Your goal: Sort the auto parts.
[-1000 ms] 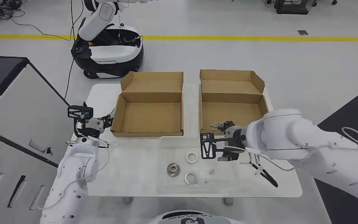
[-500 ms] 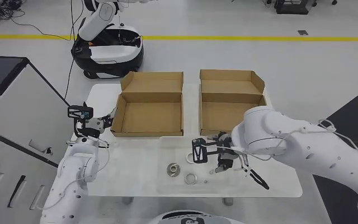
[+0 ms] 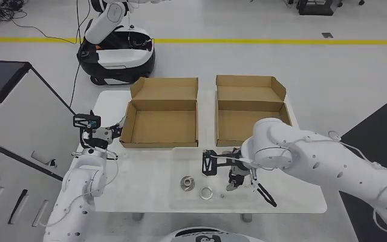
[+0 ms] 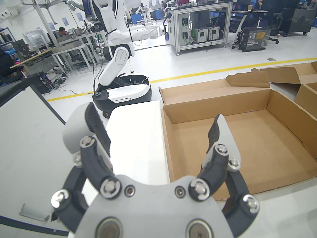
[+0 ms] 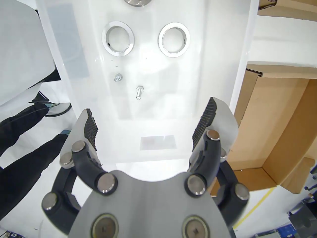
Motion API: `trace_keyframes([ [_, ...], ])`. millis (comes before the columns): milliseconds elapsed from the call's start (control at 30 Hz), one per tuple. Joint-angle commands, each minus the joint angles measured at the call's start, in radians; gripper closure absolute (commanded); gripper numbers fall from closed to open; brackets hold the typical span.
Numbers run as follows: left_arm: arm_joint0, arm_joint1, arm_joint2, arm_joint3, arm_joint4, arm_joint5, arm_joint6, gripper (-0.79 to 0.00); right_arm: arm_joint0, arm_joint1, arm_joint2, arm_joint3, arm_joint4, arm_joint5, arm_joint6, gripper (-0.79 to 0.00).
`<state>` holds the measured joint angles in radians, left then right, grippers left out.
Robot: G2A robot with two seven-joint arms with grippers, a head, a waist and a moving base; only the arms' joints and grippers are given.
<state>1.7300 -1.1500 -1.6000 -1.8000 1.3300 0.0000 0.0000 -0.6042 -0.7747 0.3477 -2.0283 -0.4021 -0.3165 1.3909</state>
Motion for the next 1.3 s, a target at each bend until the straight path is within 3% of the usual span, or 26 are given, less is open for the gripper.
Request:
trace_keyframes([
  [0,0.0,0.0,0.0,0.0,0.0,0.0,0.0,-0.785,-0.004,-0.004,-0.002,0.008,-0.006,0.008,-0.005,-0.785],
  [767,0.0,0.0,0.0,0.0,0.0,0.0,0.0,-0.785,-0.103,-0.015,0.006,0.062,-0.096,0.037,-0.054,-0.785],
  [900,0.0,0.0,0.0,0.0,0.0,0.0,0.0,-0.785,-0.121,-0.013,0.009,0.061,-0.102,0.037,-0.051,-0.714],
  [933,0.0,0.0,0.0,0.0,0.0,0.0,0.0,-0.785,-0.126,-0.013,0.009,0.06,-0.104,0.037,-0.049,-0.625],
  [1167,0.0,0.0,0.0,0.0,0.0,0.0,0.0,-0.785,-0.157,-0.005,0.018,0.064,-0.117,0.024,-0.04,-0.566],
  [1267,0.0,0.0,0.0,0.0,0.0,0.0,0.0,-0.785,-0.167,-0.002,0.026,0.064,-0.12,0.022,-0.038,-0.499],
])
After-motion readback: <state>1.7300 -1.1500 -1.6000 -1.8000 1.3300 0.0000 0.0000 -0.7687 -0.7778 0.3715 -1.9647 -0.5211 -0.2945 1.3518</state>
